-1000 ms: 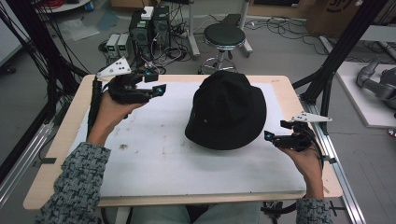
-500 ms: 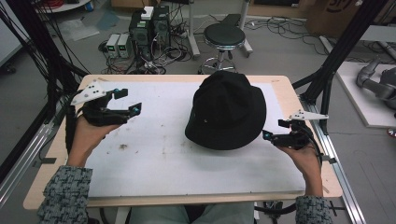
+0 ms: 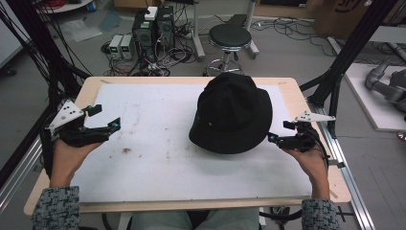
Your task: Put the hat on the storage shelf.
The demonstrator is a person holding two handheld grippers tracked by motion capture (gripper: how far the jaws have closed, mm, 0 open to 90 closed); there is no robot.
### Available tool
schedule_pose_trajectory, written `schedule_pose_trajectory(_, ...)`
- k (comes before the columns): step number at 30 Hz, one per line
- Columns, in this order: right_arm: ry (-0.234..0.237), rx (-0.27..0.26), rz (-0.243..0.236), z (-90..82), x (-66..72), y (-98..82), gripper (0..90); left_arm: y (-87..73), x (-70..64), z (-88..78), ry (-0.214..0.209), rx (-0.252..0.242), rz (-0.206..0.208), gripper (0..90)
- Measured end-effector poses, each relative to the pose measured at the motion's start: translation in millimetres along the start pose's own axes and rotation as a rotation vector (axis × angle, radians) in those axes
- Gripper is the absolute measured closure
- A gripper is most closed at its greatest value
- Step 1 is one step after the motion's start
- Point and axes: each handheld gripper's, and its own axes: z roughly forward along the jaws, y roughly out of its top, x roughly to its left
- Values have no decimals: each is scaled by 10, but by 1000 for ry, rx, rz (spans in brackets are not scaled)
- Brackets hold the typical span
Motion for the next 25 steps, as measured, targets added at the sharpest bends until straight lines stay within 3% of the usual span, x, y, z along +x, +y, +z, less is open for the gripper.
schedule_pose_trajectory(11, 11, 8, -10, 7, -8, 7, 104, -143, 35, -82, 13, 13, -17, 172)
schedule_pose_trajectory(25, 6, 19, -16, 7, 8, 14, 104, -198, 58, -28, 10, 31, -18, 172)
